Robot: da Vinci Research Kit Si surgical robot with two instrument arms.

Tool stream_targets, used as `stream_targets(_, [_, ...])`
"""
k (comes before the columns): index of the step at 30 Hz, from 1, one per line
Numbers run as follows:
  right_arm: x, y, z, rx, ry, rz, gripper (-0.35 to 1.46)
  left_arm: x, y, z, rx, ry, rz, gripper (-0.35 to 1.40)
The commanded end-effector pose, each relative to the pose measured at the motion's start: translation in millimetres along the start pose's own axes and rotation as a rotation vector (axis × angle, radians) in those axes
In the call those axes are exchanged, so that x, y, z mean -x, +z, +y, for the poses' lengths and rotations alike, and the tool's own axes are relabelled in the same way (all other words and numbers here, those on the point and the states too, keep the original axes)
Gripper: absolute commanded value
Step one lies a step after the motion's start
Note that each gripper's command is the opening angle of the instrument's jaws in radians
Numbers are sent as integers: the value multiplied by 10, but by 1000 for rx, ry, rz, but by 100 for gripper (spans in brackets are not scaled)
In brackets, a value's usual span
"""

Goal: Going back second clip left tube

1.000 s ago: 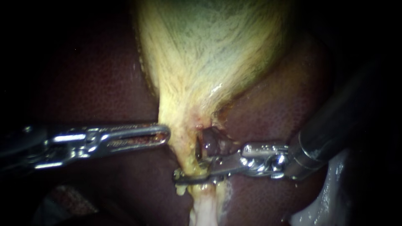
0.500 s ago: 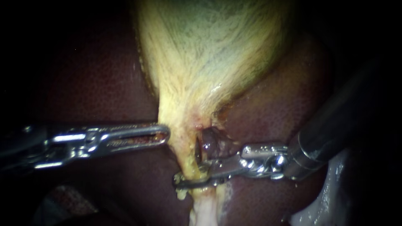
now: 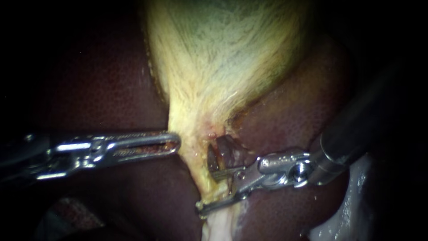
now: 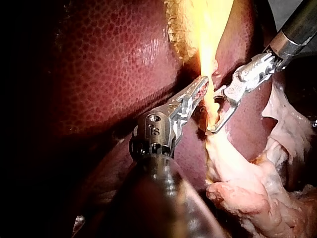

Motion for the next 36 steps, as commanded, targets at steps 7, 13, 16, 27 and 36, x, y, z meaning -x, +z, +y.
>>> stream_targets(7, [-1,0,-1,50,-23,21,60,0,0,0,0,0,0,-35])
stream_targets(13, [-2,0,-2,46,-52,24,60,0,-1,0,0,0,0,-35])
stream_targets(16, [-3,-6,-3,42,-67,22,60,0,-1,0,-1,1,0,-35])
stream_targets(27, [-8,-81,-22,13,-149,22,60,0,-1,3,2,1,-1,-35])
stream_targets(36, [-21,-140,-29,52,-304,14,60,2,1,11,4,0,-2,-35])
